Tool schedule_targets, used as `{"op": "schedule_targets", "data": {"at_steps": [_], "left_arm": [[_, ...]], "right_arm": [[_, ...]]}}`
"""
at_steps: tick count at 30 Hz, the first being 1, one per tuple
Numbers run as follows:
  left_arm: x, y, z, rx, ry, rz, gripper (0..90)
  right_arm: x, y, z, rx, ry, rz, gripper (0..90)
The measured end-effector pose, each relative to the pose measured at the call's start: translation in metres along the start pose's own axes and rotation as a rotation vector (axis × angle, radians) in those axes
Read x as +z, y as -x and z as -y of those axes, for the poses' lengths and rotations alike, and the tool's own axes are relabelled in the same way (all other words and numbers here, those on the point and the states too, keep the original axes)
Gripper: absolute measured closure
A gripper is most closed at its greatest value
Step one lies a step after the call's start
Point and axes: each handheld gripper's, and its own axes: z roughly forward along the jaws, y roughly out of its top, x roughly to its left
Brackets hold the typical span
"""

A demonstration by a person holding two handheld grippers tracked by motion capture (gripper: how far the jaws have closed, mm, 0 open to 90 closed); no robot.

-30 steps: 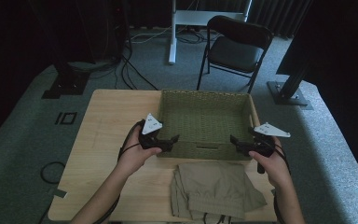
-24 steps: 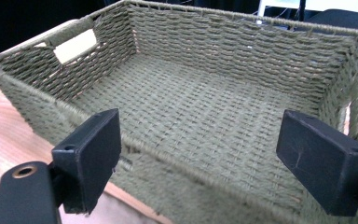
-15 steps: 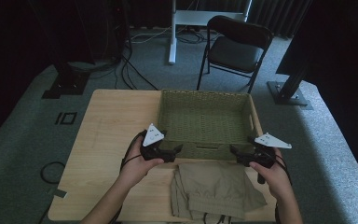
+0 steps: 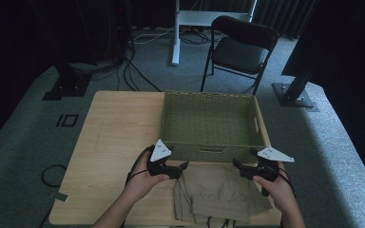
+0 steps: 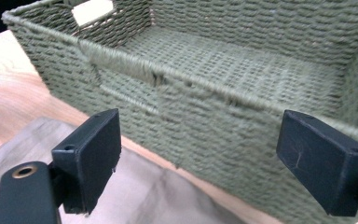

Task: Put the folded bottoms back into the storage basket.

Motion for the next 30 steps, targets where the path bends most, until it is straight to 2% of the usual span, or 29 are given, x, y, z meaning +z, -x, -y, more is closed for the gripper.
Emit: {"op": "schedule_targets", "data": {"at_steps": [2, 10, 13, 15, 17, 21, 24, 30], "left_arm": [[0.003, 0.001, 0.004, -0.001, -0.01, 0.004, 20.7], [0.024, 0.008, 0.025, -0.01, -0.067, 0.027, 20.7], [0.029, 0.009, 0.031, -0.018, -0.08, 0.026, 20.7], [0.033, 0.011, 0.035, -0.021, -0.091, 0.018, 20.7], [0.034, 0.013, 0.037, -0.011, -0.096, 0.008, 20.7], [0.039, 0.014, 0.043, -0.031, -0.112, 0.01, 20.7], [0.044, 0.014, 0.052, -0.04, -0.144, 0.0, 20.7], [0.05, 0.013, 0.062, -0.066, -0.18, -0.008, 20.4]], "right_arm": [[0.001, 0.0, 0.005, 0.007, 0.0, -0.011, 13.5], [0.008, 0.002, 0.029, -0.039, -0.052, 0.006, 13.5], [0.009, 0.004, 0.036, -0.024, -0.058, 0.007, 13.5], [0.011, 0.005, 0.041, -0.019, -0.081, 0.009, 13.5], [0.014, 0.006, 0.048, -0.019, -0.097, 0.013, 13.5], [0.016, 0.008, 0.055, -0.017, -0.116, 0.018, 13.5], [0.016, 0.011, 0.061, -0.012, -0.132, 0.038, 13.5], [0.016, 0.015, 0.069, 0.02, -0.158, 0.049, 13.5]]}}
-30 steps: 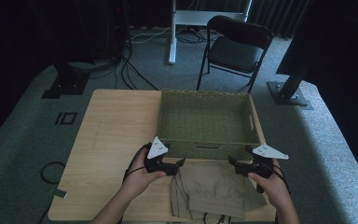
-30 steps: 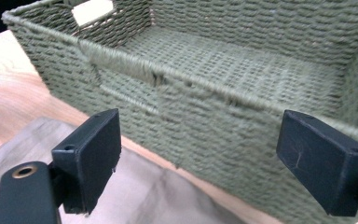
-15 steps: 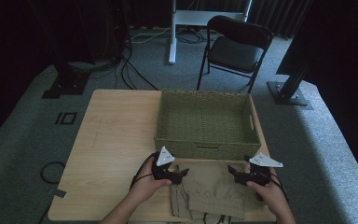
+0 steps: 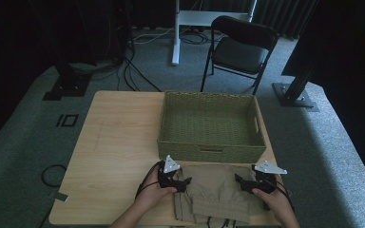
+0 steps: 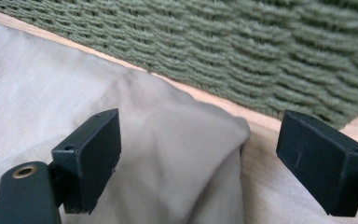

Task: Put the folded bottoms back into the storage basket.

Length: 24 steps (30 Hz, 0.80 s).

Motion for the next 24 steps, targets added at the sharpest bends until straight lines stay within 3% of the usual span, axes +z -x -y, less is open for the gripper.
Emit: {"op": "schedule_targets", "data": {"at_steps": [6, 13, 17, 20, 24], "left_arm": [[0.008, 0.004, 0.003, 0.0, -0.025, 0.01, 20.4], [0.012, 0.008, 0.006, -0.01, -0.036, 0.034, 20.3], [0.013, 0.01, 0.006, -0.022, -0.034, 0.026, 19.2], [0.014, 0.011, 0.005, -0.016, -0.038, 0.02, 18.9], [0.016, 0.013, 0.004, 0.008, -0.046, 0.004, 18.9]], "right_arm": [[0.002, 0.0, 0.005, 0.033, -0.025, 0.002, 13.5], [0.005, -0.002, 0.007, 0.007, -0.068, -0.014, 14.6], [0.008, -0.004, 0.008, -0.019, -0.103, -0.035, 14.5], [0.009, -0.008, 0.008, -0.059, -0.118, -0.033, 13.8], [0.009, -0.01, 0.008, -0.07, -0.121, -0.024, 14.4]]}}
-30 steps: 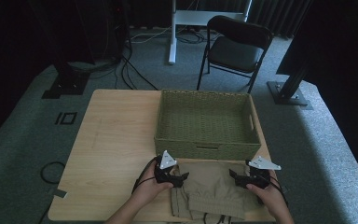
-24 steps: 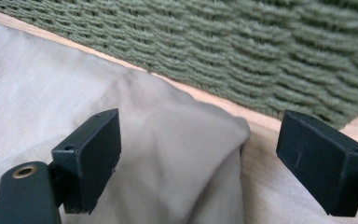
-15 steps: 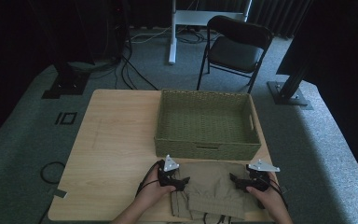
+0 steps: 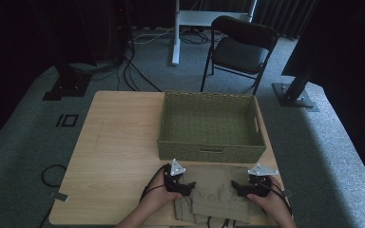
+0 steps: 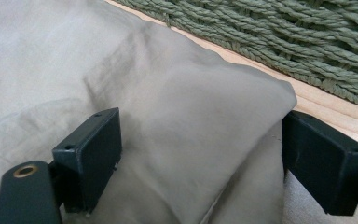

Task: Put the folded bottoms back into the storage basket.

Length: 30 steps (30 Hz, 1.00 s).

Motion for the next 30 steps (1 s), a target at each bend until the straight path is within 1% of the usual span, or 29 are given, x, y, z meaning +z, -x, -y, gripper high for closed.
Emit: {"op": "schedule_targets", "data": {"at_steps": [2, 3, 5, 6, 7, 8, 9, 10, 11, 13, 14, 15, 16, 18, 19, 20, 21, 23, 24, 25, 26, 27, 28, 29, 30], "left_arm": [[0.001, 0.002, -0.001, 0.016, -0.006, -0.009, 18.9], [0.001, 0.002, -0.001, 0.022, -0.009, -0.011, 19.0], [0.002, 0.003, -0.002, 0.029, -0.008, -0.012, 20.5], [0.002, 0.003, -0.002, 0.029, 0.001, -0.007, 24.8], [0.002, 0.003, -0.002, 0.033, 0.006, 0.007, 33.6], [0.002, 0.004, -0.002, 0.039, 0.011, 0.033, 45.1], [0.003, 0.005, -0.003, 0.045, 0.011, 0.05, 53.9], [0.004, 0.006, -0.003, 0.043, 0.01, 0.057, 59.7], [0.005, 0.006, -0.004, 0.044, 0.01, 0.064, 64.9], [0.007, 0.008, -0.005, 0.046, 0.009, 0.077, 72.1], [0.007, 0.008, -0.006, 0.045, 0.01, 0.083, 75.1], [0.007, 0.008, -0.006, 0.043, 0.009, 0.09, 77.0], [0.007, 0.006, -0.006, 0.03, 0.014, 0.099, 77.8], [0.006, 0.002, -0.005, -0.001, 0.021, 0.126, 79.5], [0.005, 0.001, -0.005, -0.008, 0.027, 0.133, 79.8], [0.004, 0.001, -0.005, -0.006, 0.027, 0.132, 80.2], [0.002, 0.002, -0.005, 0.0, 0.028, 0.131, 80.4], [-0.001, 0.004, -0.008, 0.021, 0.028, 0.127, 81.0], [-0.003, 0.004, -0.011, 0.027, 0.04, 0.126, 81.0], [-0.005, 0.004, -0.012, 0.037, 0.04, 0.127, 81.1], [-0.007, 0.004, -0.014, 0.033, 0.047, 0.132, 81.1], [-0.01, 0.003, -0.015, 0.039, 0.053, 0.137, 81.1], [-0.013, 0.003, -0.017, 0.037, 0.061, 0.142, 81.0], [-0.016, 0.002, -0.018, 0.031, 0.073, 0.146, 81.0], [-0.02, 0.001, -0.02, 0.038, 0.079, 0.146, 81.1]], "right_arm": [[-0.001, -0.001, 0.0, 0.005, 0.001, 0.006, 15.1], [-0.001, -0.002, 0.001, 0.004, 0.002, 0.005, 17.3], [-0.002, -0.003, 0.0, -0.011, 0.009, -0.012, 24.1], [-0.002, -0.003, 0.0, -0.014, 0.012, -0.017, 29.1], [-0.003, -0.005, 0.0, -0.026, 0.012, -0.034, 36.4], [-0.004, -0.006, 0.0, -0.031, 0.011, -0.045, 42.9], [-0.005, -0.008, -0.001, -0.036, 0.006, -0.052, 48.6], [-0.005, -0.01, -0.002, -0.04, 0.001, -0.063, 55.7], [-0.006, -0.011, -0.003, -0.042, -0.005, -0.076, 61.1], [-0.006, -0.014, -0.004, -0.037, -0.019, -0.093, 71.8], [-0.006, -0.015, -0.005, -0.031, -0.024, -0.101, 74.1], [-0.006, -0.016, -0.006, -0.034, -0.025, -0.096, 76.6], [-0.006, -0.017, -0.006, -0.041, -0.022, -0.096, 78.6], [-0.006, -0.015, -0.005, -0.001, -0.006, -0.103, 80.4], [-0.006, -0.013, -0.004, 0.019, 0.0, -0.115, 81.0], [-0.008, -0.011, -0.005, 0.049, 0.01, -0.124, 81.3], [-0.01, -0.01, -0.006, 0.052, 0.017, -0.128, 81.4], [-0.015, -0.012, -0.01, 0.038, 0.021, -0.125, 81.5], [-0.017, -0.013, -0.013, 0.028, 0.025, -0.121, 81.5], [-0.019, -0.014, -0.016, 0.026, 0.037, -0.122, 81.6], [-0.021, -0.015, -0.018, 0.019, 0.038, -0.125, 81.6], [-0.024, -0.015, -0.02, 0.03, 0.049, -0.131, 81.7], [-0.026, -0.016, -0.022, 0.029, 0.059, -0.139, 81.8], [-0.028, -0.017, -0.024, 0.02, 0.06, -0.142, 81.8], [-0.03, -0.018, -0.026, 0.028, 0.076, -0.145, 81.8]]}}
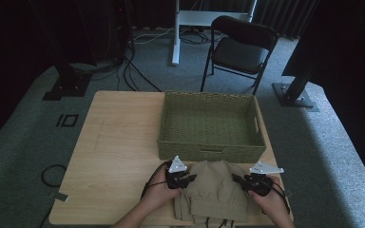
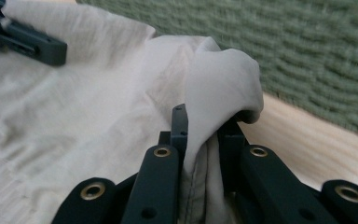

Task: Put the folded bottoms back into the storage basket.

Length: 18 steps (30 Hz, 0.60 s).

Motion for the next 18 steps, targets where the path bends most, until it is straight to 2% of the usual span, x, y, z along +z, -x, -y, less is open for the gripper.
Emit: {"op": "schedule_targets", "data": {"at_steps": [4, 9, 12, 13, 14, 16, 18], "left_arm": [[-0.014, 0.001, -0.007, 0.013, 0.037, -0.004, 81.1], [-0.028, 0.003, -0.02, 0.043, 0.058, -0.014, 81.2], [-0.034, 0.002, -0.025, 0.044, 0.072, -0.011, 81.2], [-0.036, 0.002, -0.027, 0.041, 0.086, -0.014, 81.3], [-0.038, 0.002, -0.03, 0.048, 0.089, -0.015, 81.3], [-0.043, 0.0, -0.035, 0.031, 0.115, -0.005, 81.2], [-0.047, 0.0, -0.04, 0.043, 0.124, -0.006, 81.2]], "right_arm": [[-0.007, -0.007, -0.007, -0.015, 0.024, -0.027, 81.9], [-0.015, -0.01, -0.018, -0.004, 0.066, -0.055, 82.0], [-0.02, -0.012, -0.024, -0.005, 0.086, -0.066, 82.0], [-0.022, -0.012, -0.026, 0.011, 0.105, -0.082, 82.0], [-0.023, -0.012, -0.028, 0.004, 0.105, -0.083, 82.1], [-0.027, -0.012, -0.033, 0.008, 0.126, -0.083, 82.0], [-0.031, -0.011, -0.038, -0.002, 0.14, -0.072, 82.1]]}}
